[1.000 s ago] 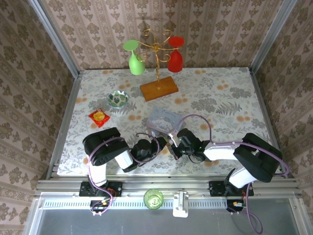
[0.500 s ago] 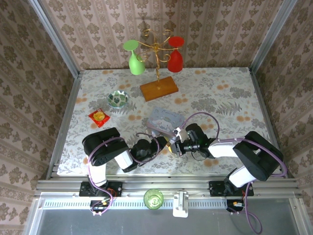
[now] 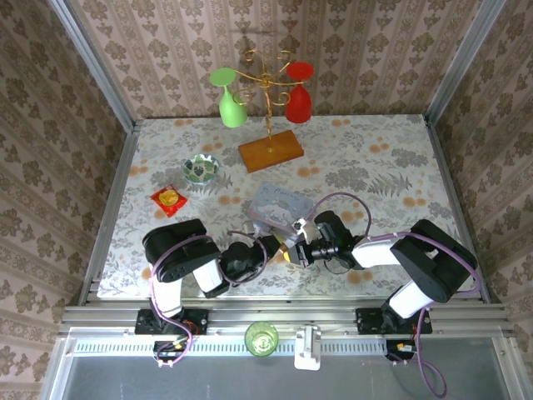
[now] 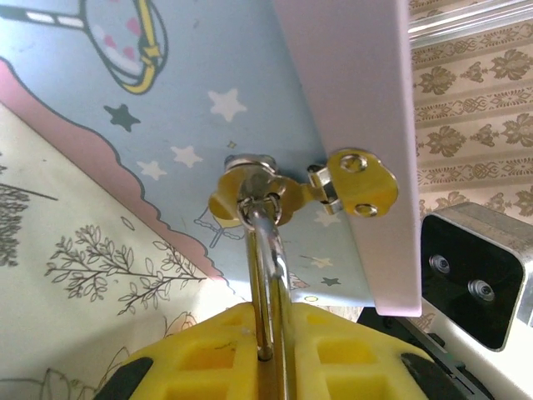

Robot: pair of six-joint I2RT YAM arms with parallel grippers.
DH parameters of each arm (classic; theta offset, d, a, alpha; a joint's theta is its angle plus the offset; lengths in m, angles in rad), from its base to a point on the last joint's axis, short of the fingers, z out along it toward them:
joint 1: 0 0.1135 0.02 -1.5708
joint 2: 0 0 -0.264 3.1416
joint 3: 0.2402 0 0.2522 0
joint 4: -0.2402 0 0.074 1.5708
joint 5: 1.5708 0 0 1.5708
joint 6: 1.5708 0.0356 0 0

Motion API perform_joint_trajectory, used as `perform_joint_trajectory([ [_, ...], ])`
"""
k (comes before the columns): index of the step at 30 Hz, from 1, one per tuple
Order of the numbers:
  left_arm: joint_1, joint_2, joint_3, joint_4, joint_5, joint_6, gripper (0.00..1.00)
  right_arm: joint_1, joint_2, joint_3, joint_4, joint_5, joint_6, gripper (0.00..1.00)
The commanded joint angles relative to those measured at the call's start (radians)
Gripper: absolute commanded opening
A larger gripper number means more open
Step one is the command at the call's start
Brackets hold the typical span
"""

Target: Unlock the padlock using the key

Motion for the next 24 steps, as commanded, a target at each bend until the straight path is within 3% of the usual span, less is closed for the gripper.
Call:
perform_joint_trajectory([
  [1,0.006,0.008,-0.085,-0.203,-0.029,0.073,0.15,-0.015,0.006,0.036,0.002,0.015,0.025,0.0],
  [3,0.005,-0.072,-0.082,-0.31,-0.035,0.1,0.19,-0.014,0.006,0.037,0.006,0.021,0.03,0.0],
  [5,0.003,-0.184,-0.038,-0.535,-0.035,0.126,0.27,-0.011,0.002,0.046,-0.012,0.027,0.024,0.0],
  [10,0.001,-0.404,0.115,-0.999,-0.072,0.256,0.28,-0.008,0.0,0.053,-0.033,0.038,0.013,0.0],
  [15,0.007,-0.546,0.115,-1.104,-0.116,0.269,0.28,-0.001,0.012,0.045,-0.031,0.049,0.004,0.0],
  [21,-0.008,-0.742,0.23,-1.406,-0.225,0.407,0.35,0.001,0.088,0.046,0.05,-0.022,0.112,0.0],
  [24,-0.033,-0.7,0.315,-1.496,-0.254,0.501,0.35,0.032,0.092,0.071,-0.018,0.023,0.146,0.1],
])
